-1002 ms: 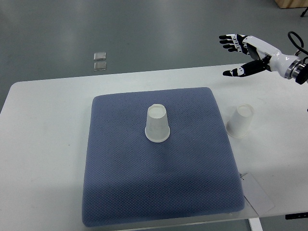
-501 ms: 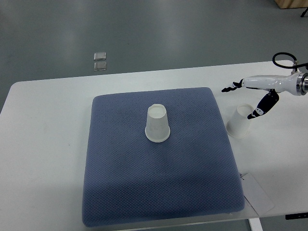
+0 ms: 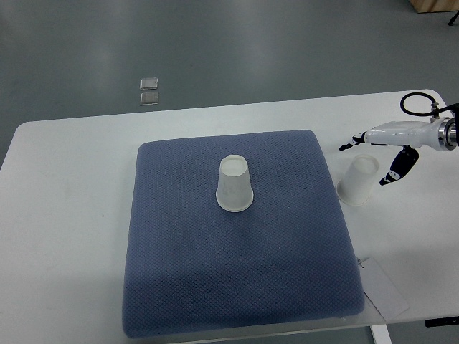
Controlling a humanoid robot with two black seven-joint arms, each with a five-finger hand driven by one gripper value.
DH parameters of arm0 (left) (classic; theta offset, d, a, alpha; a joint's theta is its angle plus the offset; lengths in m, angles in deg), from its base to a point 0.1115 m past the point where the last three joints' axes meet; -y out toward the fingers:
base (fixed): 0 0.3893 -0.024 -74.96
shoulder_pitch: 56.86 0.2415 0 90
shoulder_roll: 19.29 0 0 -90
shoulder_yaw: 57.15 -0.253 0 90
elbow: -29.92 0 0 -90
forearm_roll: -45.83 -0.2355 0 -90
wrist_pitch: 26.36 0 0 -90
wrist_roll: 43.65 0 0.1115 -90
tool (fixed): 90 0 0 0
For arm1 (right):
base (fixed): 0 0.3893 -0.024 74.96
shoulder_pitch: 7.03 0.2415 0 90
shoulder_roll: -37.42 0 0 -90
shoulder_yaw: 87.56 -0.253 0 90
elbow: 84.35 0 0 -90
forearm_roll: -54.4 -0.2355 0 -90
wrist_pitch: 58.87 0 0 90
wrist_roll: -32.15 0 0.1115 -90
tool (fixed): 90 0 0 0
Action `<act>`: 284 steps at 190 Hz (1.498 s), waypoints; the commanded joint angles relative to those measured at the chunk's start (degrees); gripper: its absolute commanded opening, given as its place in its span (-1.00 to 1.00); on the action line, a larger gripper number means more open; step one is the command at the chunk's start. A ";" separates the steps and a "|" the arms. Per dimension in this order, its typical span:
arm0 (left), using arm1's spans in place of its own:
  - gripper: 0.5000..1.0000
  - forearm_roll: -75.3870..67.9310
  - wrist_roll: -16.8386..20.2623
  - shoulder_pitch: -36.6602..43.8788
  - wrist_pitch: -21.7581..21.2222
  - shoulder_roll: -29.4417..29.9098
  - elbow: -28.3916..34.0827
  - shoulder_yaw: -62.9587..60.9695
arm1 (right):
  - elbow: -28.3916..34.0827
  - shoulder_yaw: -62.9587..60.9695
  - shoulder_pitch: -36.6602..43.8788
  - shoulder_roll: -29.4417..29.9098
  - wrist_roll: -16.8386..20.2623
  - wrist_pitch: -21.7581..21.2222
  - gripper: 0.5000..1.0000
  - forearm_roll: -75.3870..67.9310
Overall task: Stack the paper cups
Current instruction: 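Close the right hand around the white cup and lift it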
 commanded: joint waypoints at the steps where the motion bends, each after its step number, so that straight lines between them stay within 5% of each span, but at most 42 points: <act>1: 1.00 0.00 -0.02 0.00 0.00 0.00 0.00 0.00 | -1.12 1.23 0.27 0.38 0.02 0.98 0.65 0.07; 55: 1.00 0.00 -0.02 0.00 0.00 0.00 0.00 0.00 | -2.79 2.20 0.09 2.93 -0.07 3.62 0.59 0.16; 178: 1.00 0.00 -0.02 0.00 0.00 0.00 0.00 0.00 | -5.78 4.39 -0.09 4.51 -0.16 3.62 -0.12 0.69; 219: 1.00 0.00 -0.02 0.00 0.00 0.00 0.00 0.00 | -5.78 4.48 0.09 4.42 -0.16 3.62 -0.58 0.60; 234: 1.00 0.00 -0.02 0.00 0.00 0.00 0.00 0.00 | -5.78 4.39 0.18 4.24 -0.16 3.62 -1.00 0.60; 284: 1.00 0.00 -0.02 0.00 0.00 0.00 0.00 0.00 | -5.25 4.13 2.73 3.45 -0.69 3.70 -1.00 -0.19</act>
